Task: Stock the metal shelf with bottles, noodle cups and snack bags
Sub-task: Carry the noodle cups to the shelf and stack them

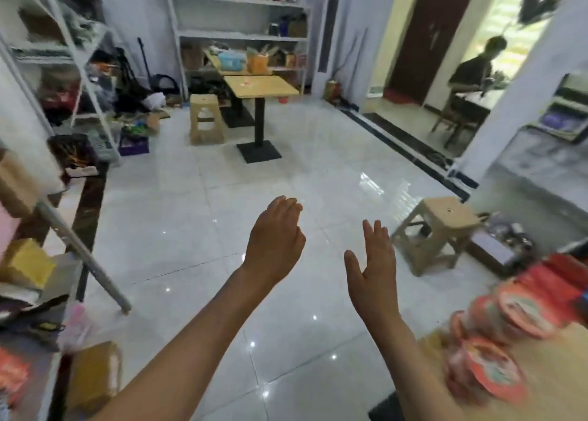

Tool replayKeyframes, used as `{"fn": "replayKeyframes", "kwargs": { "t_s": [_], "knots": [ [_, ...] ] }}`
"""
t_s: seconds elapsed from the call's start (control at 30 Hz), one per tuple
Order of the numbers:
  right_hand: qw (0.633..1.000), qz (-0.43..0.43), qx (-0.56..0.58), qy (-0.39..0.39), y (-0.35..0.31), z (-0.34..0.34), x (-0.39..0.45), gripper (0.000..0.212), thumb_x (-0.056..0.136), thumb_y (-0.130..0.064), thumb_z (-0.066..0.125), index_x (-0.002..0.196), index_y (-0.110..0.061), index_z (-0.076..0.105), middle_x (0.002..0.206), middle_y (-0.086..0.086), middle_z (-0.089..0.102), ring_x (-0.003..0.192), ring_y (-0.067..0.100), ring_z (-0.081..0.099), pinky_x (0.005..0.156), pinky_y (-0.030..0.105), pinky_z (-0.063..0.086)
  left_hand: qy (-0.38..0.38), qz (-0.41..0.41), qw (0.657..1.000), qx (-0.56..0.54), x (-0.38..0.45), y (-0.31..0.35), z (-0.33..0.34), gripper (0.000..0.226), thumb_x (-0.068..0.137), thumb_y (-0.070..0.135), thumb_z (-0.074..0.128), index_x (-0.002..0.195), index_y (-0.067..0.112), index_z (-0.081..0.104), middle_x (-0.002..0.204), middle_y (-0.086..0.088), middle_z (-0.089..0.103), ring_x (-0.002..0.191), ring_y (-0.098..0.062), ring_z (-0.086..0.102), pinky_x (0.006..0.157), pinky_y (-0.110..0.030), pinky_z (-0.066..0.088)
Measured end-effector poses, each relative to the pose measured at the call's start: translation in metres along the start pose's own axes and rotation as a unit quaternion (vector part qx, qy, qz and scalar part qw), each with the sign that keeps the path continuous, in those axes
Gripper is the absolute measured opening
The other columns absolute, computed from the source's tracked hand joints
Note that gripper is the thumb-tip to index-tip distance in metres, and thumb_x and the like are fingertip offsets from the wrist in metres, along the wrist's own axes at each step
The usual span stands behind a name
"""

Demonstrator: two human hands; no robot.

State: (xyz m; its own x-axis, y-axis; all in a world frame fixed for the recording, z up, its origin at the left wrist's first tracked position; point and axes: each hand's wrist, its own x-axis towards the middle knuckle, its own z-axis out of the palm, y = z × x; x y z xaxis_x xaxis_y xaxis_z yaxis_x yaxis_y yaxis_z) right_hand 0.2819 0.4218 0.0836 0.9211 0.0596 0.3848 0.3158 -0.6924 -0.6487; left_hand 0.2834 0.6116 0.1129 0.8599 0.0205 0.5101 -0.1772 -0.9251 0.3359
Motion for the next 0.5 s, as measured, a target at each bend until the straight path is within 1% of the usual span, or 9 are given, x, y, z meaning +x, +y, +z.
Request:
{"fn": "replayKeyframes", "kwargs": {
  "t_s": [0.07,0.1,0.2,0.3,0.4,0.5],
  "knots": [
    [0.998,0.051,-0.018,0.025,0.036,-0.036,-0.006,0.062,0.099,-0.019,0.054,0.154,-0.021,0.026,0.162,0.003,0.019,0.151,0.018,0.011,0.123,0.043,0.012,-0.020,0.034,0.999,-0.035,0.008,0.041,0.027,0.041,0.078,0.004,0.069,0.119,0.002,0.062,0.128,-0.015,0.062,0.125,-0.034,0.054,0.098,-0.042,0.048],
    [0.996,0.078,-0.030,0.034,0.052,-0.054,-0.010,0.062,0.099,-0.020,0.053,0.154,-0.022,0.025,0.163,0.003,0.020,0.151,0.018,0.012,0.123,0.044,0.013,-0.028,0.050,0.997,-0.055,0.011,0.062,0.041,0.041,0.078,0.004,0.069,0.119,0.002,0.062,0.128,-0.015,0.062,0.125,-0.034,0.054,0.097,-0.042,0.048],
    [0.985,0.155,-0.034,0.061,0.096,-0.104,-0.028,0.060,0.099,-0.021,0.051,0.154,-0.023,0.026,0.162,-0.001,0.020,0.150,0.016,0.011,0.123,0.043,0.013,-0.055,0.077,0.989,-0.115,0.011,0.124,0.077,0.040,0.080,0.004,0.068,0.120,0.002,0.061,0.129,-0.013,0.061,0.127,-0.032,0.052,0.096,-0.040,0.047],
    [0.974,0.207,-0.021,0.091,0.139,-0.148,-0.045,0.056,0.099,-0.021,0.050,0.152,-0.021,0.031,0.160,0.000,0.025,0.149,0.017,0.015,0.122,0.042,0.015,-0.094,0.092,0.977,-0.168,0.006,0.185,0.112,0.041,0.087,0.007,0.062,0.128,0.005,0.056,0.136,-0.009,0.055,0.132,-0.026,0.046,0.102,-0.038,0.043],
    [0.957,0.261,-0.008,0.125,0.181,-0.177,-0.055,0.051,0.097,-0.018,0.052,0.147,-0.017,0.040,0.154,0.006,0.038,0.144,0.024,0.029,0.118,0.047,0.026,-0.146,0.096,0.963,-0.205,0.002,0.233,0.140,0.044,0.093,0.013,0.056,0.136,0.009,0.050,0.144,-0.005,0.047,0.136,-0.019,0.038,0.105,-0.030,0.036],
    [0.929,0.330,0.045,0.164,0.220,-0.192,-0.063,0.043,0.094,-0.020,0.054,0.137,-0.025,0.050,0.137,-0.001,0.053,0.128,0.019,0.048,0.107,0.047,0.043,-0.185,0.071,0.953,-0.231,-0.006,0.272,0.170,0.043,0.094,0.016,0.055,0.136,0.013,0.049,0.144,-0.001,0.047,0.134,-0.016,0.039,0.101,-0.023,0.033]
  ]
}}
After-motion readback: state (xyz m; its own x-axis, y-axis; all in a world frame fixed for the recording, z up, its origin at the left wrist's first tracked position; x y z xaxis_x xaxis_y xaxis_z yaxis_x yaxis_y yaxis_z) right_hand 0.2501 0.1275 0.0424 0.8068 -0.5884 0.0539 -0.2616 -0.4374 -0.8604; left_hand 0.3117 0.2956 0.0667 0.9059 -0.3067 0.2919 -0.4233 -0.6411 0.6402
